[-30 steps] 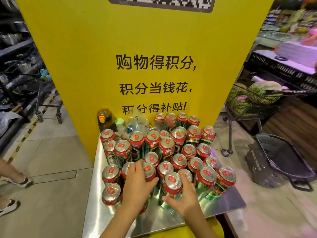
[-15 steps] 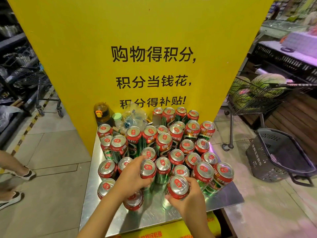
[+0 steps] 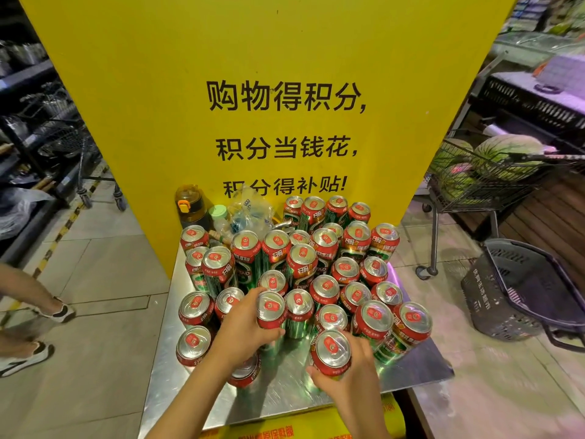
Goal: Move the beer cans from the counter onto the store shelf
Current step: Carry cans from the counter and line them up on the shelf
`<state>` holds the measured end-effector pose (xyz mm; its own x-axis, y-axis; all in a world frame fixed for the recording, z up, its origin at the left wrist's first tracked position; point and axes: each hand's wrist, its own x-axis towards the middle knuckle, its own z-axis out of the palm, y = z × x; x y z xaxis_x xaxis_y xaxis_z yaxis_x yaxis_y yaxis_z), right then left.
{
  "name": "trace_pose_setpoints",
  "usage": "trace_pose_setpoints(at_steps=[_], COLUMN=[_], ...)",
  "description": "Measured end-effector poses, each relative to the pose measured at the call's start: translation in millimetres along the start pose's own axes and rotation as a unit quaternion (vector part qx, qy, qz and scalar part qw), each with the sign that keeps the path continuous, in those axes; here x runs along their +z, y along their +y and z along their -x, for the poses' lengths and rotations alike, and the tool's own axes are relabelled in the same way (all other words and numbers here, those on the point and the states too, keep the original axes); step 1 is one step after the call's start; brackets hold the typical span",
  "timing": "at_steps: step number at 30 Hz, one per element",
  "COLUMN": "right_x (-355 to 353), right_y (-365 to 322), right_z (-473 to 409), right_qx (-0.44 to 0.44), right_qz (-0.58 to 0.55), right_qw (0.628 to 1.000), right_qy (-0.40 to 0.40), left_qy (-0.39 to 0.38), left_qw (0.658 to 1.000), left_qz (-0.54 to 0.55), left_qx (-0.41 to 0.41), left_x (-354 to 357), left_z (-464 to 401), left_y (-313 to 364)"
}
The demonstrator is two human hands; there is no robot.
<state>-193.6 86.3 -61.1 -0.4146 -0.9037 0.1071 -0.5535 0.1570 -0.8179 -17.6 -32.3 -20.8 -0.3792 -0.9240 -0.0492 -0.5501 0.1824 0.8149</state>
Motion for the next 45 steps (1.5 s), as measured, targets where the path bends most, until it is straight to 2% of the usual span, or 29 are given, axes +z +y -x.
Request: trace_pose_setpoints(at_steps=[5,13,17,20,22,27,34,37,42,45], right_x=[-13,-63,-94,-115,-121,-112,-70,-41,14,52], right_y=[0,-14,-32,-47,-60,-99,-169,-199,-246,-273], right_z=[0,12,7,0,0,6,53,85,159,219], right_qx=[-0.021,-0.084,0.001,0.016,0.003,0.015,-0.018,-0.039,-0.065,-0.088], right_qz=[-0.042,-0.129,-0.203,-0.258,-0.297,-0.408,-0.465,-0.465,-0.421,-0.379], right_qw=[0.998,0.988,0.976,0.959,0.944,0.884,0.777,0.739,0.693,0.681], right_qy=[0.028,0.004,-0.081,-0.119,-0.141,-0.228,-0.424,-0.486,-0.582,-0.62], left_qy=[0.042,0.117,0.176,0.242,0.293,0.425,0.541,0.599,0.681,0.723], left_qw=[0.999,0.992,0.976,0.946,0.919,0.848,0.803,0.766,0.698,0.658], left_qz=[-0.027,0.039,0.124,0.213,0.262,0.316,0.247,0.227,0.192,0.163], left_qx=[-0.007,-0.002,-0.015,-0.03,-0.011,0.021,-0.024,-0.061,-0.11,-0.136], left_x=[5,2,-1,-5,-7,-16,-43,-55,-80,-97], left_z=[7,51,80,107,127,178,270,317,411,478], left_y=[11,61,86,102,113,127,126,117,91,75])
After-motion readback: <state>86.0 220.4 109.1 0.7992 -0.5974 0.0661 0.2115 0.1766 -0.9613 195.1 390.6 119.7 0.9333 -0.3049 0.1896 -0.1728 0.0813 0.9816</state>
